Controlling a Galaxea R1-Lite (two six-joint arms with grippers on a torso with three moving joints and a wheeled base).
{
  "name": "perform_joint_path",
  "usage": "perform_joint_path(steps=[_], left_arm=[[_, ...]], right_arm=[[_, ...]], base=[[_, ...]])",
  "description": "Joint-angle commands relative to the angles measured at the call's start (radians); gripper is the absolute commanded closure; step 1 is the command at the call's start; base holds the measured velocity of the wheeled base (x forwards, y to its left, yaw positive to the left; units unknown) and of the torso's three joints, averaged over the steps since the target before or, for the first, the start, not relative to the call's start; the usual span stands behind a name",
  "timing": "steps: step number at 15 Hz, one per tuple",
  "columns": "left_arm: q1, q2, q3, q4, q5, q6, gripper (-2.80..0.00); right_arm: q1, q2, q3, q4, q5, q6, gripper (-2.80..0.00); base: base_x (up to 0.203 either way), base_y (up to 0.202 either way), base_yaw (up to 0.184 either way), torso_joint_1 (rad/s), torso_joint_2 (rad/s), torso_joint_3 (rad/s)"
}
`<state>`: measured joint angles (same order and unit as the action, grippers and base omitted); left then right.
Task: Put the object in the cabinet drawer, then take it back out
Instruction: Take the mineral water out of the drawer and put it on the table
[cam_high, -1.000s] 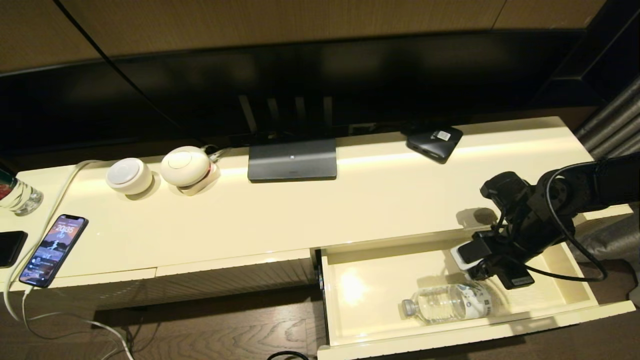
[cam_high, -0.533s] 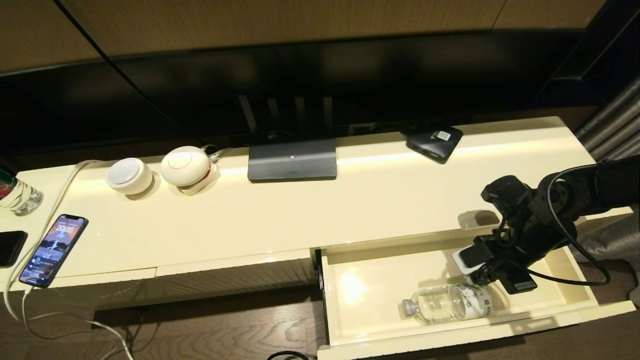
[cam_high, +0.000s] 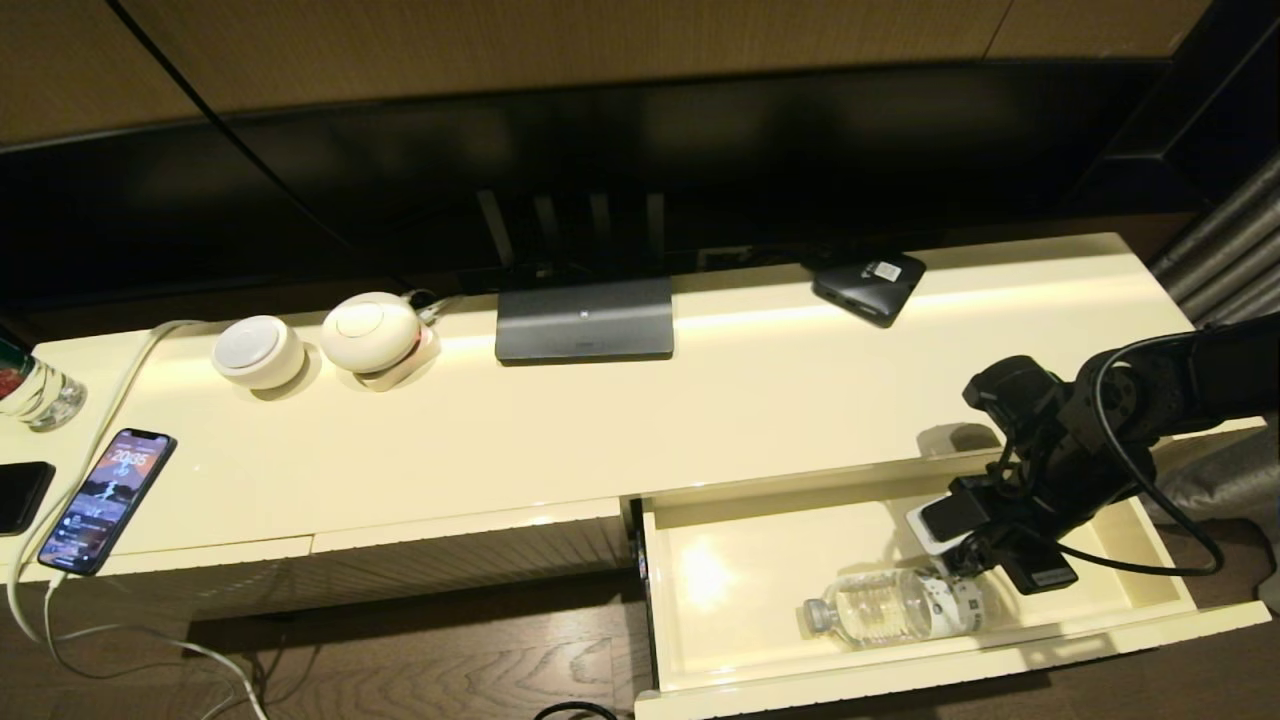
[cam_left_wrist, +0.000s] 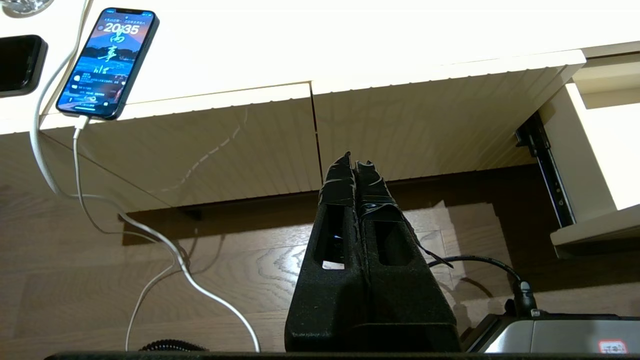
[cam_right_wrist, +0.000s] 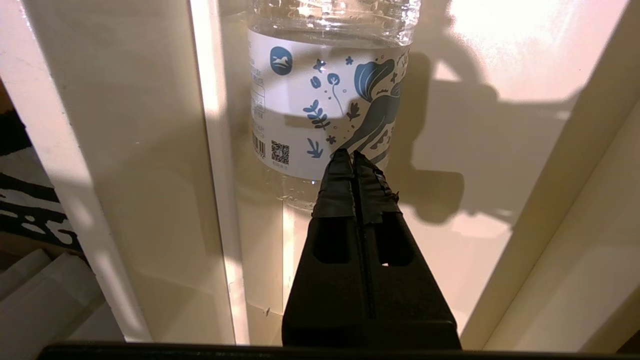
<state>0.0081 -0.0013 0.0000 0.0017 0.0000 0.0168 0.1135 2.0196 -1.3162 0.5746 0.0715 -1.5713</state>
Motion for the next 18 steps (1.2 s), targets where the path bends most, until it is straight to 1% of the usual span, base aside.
perform_joint_path(steps=[1,10,11,18], left_arm=[[0.000,0.001,0.003,0.000,0.000,0.000,0.00],[0.001,0.001,0.003,0.000,0.000,0.000,0.00],[0.000,0.001,0.003,0.000,0.000,0.000,0.00],[0.000,0.001,0.003,0.000,0.000,0.000,0.00]], right_arm=[[0.003,0.010,-0.008,-0.001,-0.001,-0.007,0.00],[0.002,-0.001,-0.015,0.004,-0.001,-0.006,0.00],[0.000,-0.001,-0.017,0.002,0.001,-0.006,-2.80],[0.000,0.002,-0.020,-0.002,-0.001,-0.007,-2.80]], base=[[0.000,0.000,0.000,0.000,0.00,0.000],[0.000,0.000,0.000,0.000,0.00,0.000],[0.000,0.000,0.000,0.000,0.00,0.000],[0.000,0.000,0.000,0.000,0.00,0.000]])
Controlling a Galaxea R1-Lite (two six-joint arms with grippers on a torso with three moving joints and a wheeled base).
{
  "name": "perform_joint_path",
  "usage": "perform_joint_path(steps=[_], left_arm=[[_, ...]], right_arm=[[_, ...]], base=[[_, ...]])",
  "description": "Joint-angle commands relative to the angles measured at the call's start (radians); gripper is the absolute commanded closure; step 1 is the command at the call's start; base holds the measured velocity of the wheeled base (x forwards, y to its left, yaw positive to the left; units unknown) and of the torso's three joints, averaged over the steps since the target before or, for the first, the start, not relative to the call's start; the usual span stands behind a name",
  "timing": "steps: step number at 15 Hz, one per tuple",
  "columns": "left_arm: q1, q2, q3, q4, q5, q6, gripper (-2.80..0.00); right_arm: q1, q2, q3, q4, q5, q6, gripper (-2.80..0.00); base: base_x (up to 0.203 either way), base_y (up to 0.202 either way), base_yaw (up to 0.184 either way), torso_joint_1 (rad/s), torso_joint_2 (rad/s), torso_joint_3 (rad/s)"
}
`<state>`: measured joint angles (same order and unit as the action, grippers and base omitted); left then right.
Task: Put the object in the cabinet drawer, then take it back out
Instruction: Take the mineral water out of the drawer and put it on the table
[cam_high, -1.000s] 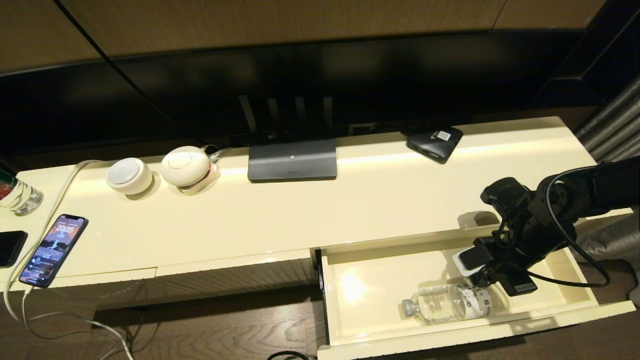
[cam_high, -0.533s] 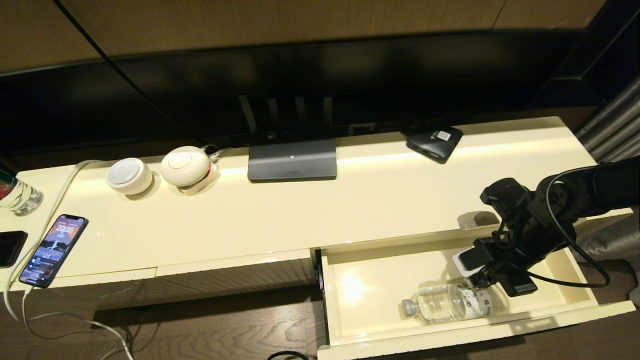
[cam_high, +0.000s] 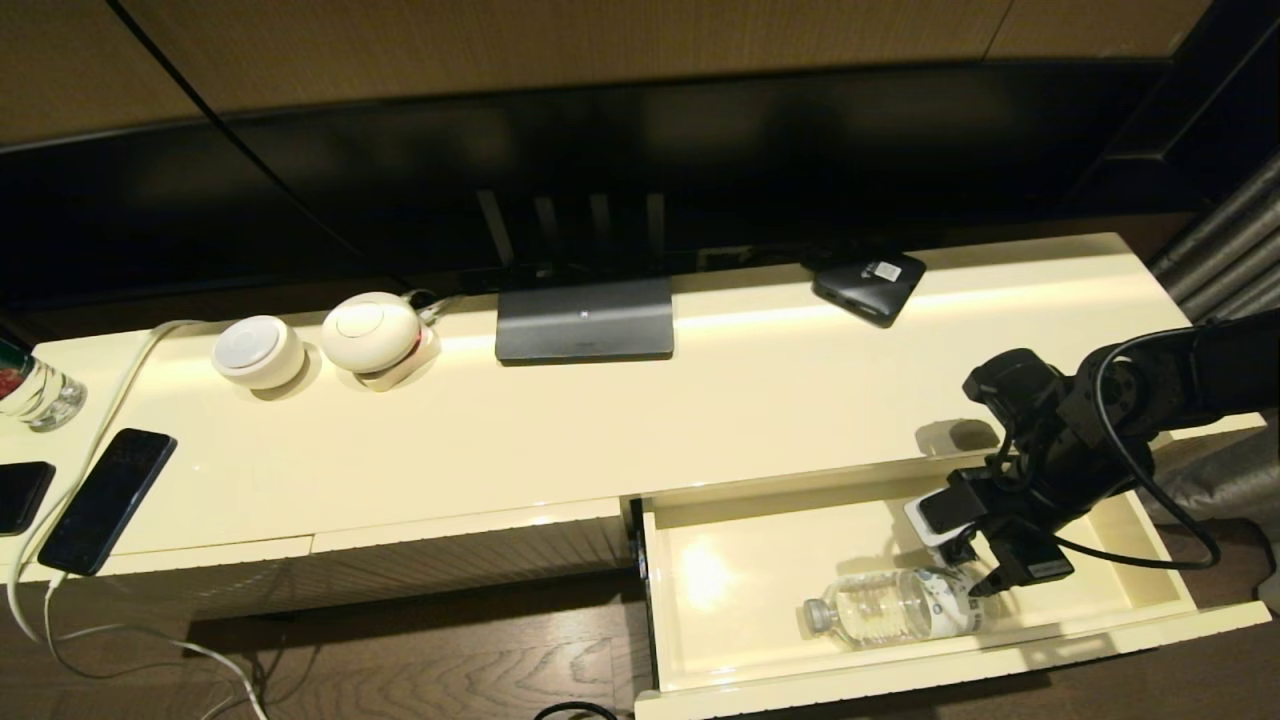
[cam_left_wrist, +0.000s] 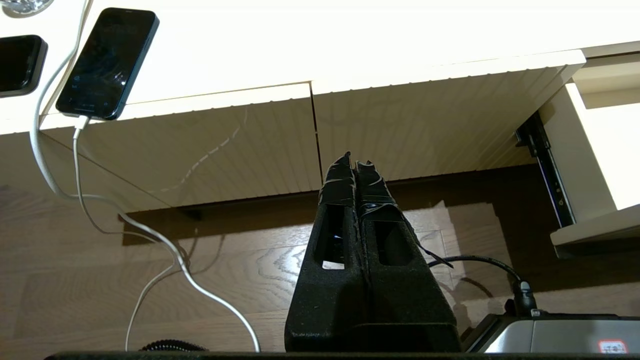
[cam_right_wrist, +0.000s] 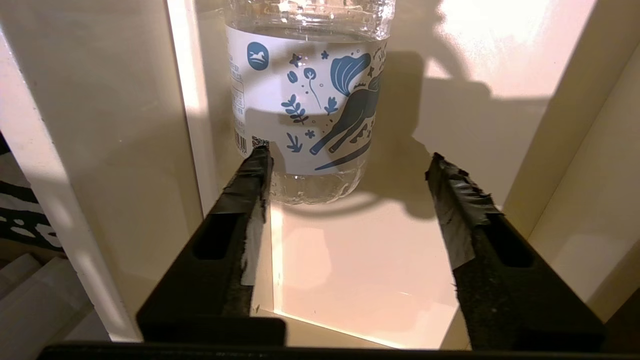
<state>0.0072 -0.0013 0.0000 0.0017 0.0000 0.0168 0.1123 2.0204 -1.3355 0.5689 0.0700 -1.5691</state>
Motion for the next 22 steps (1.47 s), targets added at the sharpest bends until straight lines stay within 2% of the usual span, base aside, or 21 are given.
perform_joint_path(steps=[1,22], left_arm=[[0.000,0.001,0.003,0.000,0.000,0.000,0.00],[0.000,0.001,0.003,0.000,0.000,0.000,0.00]], right_arm=[[0.001,0.006,-0.001,0.003,0.001,-0.008,-2.80],[0.001,0.007,-0.004,0.000,0.002,-0.008,-2.80]], base=[[0.000,0.000,0.000,0.000,0.00,0.000],[0.000,0.000,0.000,0.000,0.00,0.000]])
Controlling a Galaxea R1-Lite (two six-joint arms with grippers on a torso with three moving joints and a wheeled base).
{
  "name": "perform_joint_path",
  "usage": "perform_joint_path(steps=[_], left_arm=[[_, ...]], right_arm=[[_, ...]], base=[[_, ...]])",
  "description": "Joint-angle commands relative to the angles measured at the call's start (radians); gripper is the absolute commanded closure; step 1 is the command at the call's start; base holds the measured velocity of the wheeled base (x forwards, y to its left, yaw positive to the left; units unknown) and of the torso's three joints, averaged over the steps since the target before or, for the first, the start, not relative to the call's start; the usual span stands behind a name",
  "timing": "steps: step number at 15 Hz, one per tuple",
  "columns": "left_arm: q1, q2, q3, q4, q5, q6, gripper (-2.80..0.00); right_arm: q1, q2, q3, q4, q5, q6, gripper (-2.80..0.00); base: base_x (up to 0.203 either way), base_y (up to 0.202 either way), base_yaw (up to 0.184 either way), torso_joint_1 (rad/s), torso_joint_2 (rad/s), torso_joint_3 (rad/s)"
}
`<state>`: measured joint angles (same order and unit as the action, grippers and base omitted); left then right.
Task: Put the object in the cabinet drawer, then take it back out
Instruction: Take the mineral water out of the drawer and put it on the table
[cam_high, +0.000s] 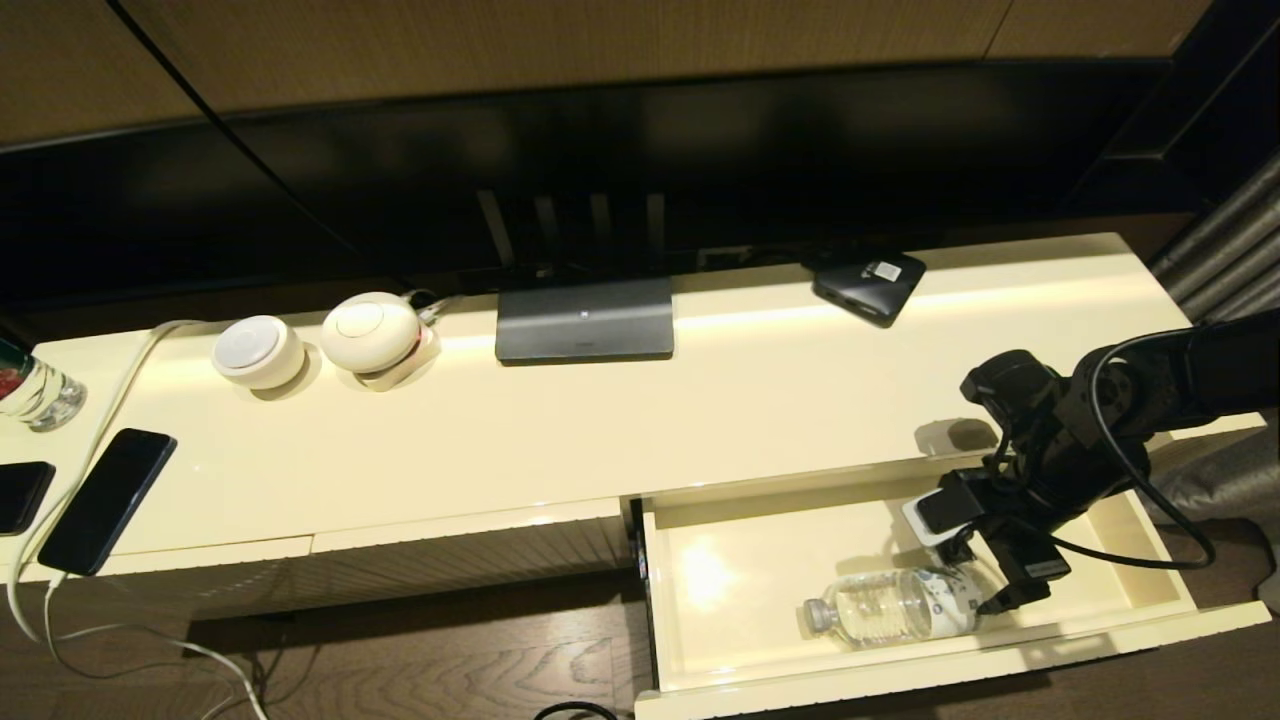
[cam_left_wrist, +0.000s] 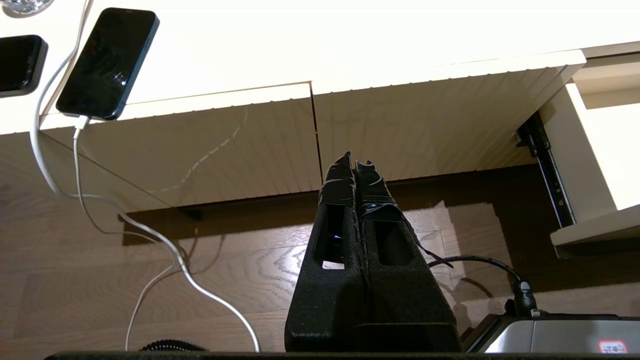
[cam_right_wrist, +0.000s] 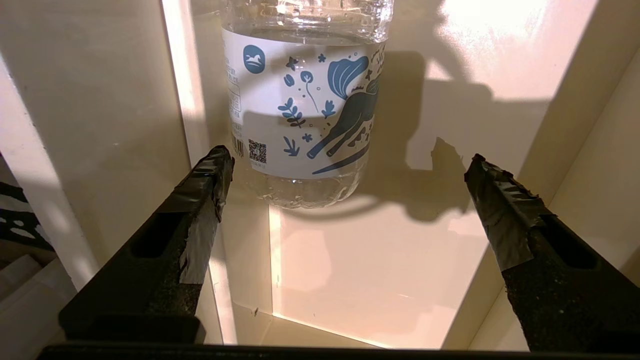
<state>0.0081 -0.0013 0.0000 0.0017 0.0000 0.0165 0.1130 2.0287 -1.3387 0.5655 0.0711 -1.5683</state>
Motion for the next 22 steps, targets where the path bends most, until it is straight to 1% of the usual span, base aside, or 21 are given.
perform_joint_path(steps=[1,10,22], left_arm=[[0.001,0.001,0.003,0.000,0.000,0.000,0.00],[0.001,0.001,0.003,0.000,0.000,0.000,0.00],[0.000,0.001,0.003,0.000,0.000,0.000,0.00]], right_arm=[[0.001,0.001,0.000,0.004,0.001,-0.009,-2.80],[0.001,0.054,-0.069,0.002,0.001,-0.007,-2.80],[0.016,0.088,-0.065,0.002,-0.001,0.003,-2.80]], base=[[0.000,0.000,0.000,0.000,0.00,0.000],[0.000,0.000,0.000,0.000,0.00,0.000],[0.000,0.000,0.000,0.000,0.00,0.000]])
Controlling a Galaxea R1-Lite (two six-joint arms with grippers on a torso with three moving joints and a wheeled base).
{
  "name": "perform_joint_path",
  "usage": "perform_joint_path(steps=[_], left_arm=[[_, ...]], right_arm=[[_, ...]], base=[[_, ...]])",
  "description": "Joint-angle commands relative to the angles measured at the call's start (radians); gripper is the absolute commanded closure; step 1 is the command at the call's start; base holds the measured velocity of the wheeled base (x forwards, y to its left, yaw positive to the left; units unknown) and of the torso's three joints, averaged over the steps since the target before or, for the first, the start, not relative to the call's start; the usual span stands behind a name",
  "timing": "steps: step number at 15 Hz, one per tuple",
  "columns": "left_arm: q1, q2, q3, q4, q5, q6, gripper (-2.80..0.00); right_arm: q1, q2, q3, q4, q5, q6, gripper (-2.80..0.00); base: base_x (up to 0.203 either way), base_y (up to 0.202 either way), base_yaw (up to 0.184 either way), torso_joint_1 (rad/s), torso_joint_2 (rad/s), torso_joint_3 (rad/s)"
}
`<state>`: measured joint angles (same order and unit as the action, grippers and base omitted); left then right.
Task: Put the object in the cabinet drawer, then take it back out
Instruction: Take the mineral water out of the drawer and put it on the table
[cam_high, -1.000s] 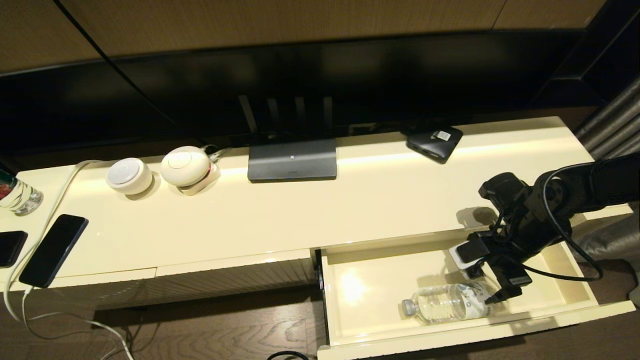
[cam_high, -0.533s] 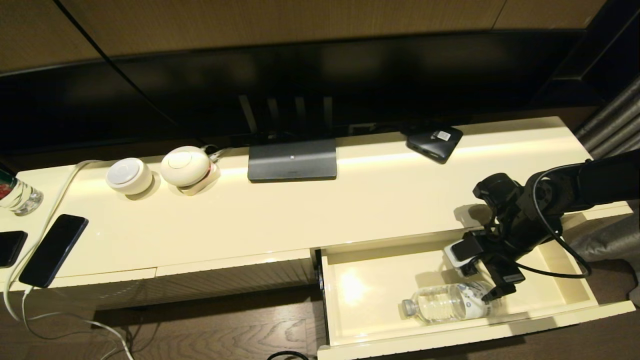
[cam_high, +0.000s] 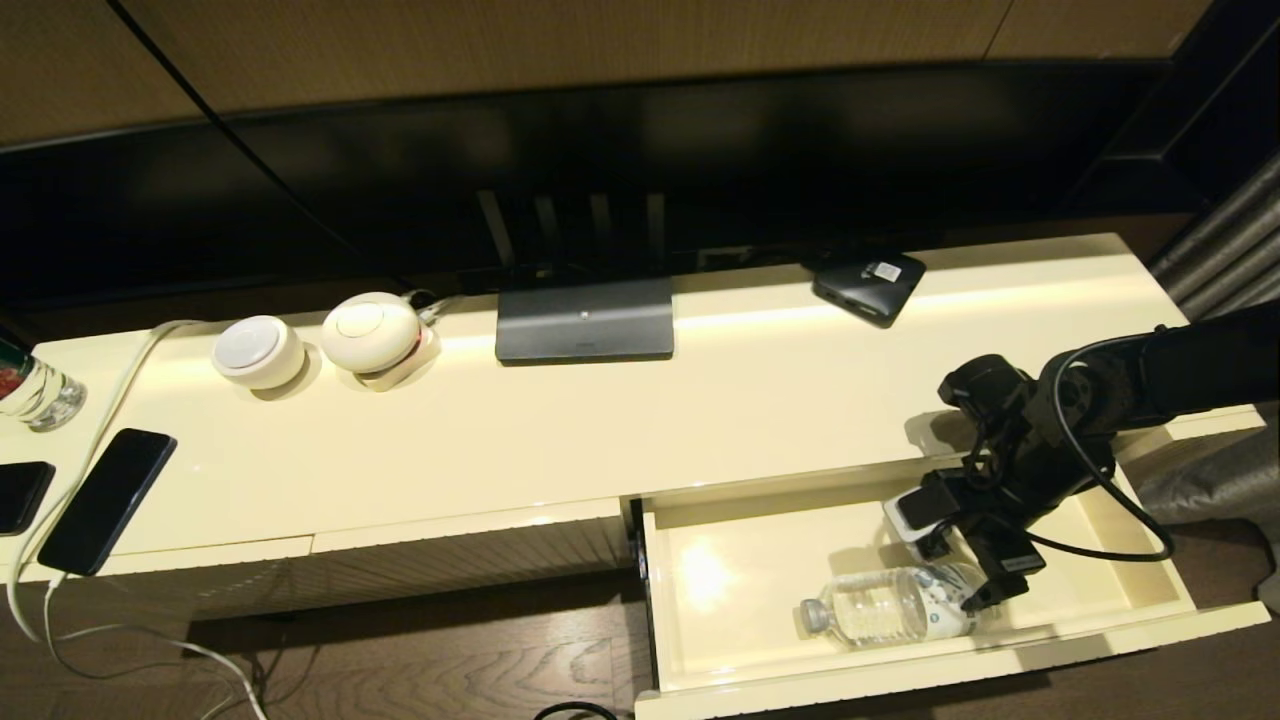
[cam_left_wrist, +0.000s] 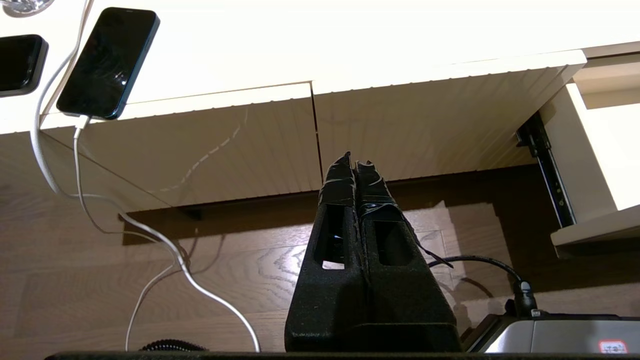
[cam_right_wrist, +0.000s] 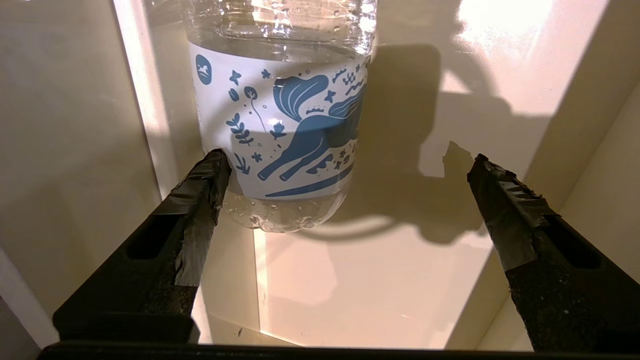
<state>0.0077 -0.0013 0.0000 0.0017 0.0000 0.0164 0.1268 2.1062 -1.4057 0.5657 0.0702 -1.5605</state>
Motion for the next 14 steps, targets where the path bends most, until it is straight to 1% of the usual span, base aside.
perform_joint_path(steps=[1,14], left_arm=[[0.000,0.001,0.003,0.000,0.000,0.000,0.00],[0.000,0.001,0.003,0.000,0.000,0.000,0.00]], right_arm=[[0.002,0.012,0.001,0.002,0.000,0.002,-2.80],[0.006,0.014,-0.005,0.002,0.000,0.002,-2.80]], base=[[0.000,0.000,0.000,0.000,0.00,0.000],[0.000,0.000,0.000,0.000,0.00,0.000]])
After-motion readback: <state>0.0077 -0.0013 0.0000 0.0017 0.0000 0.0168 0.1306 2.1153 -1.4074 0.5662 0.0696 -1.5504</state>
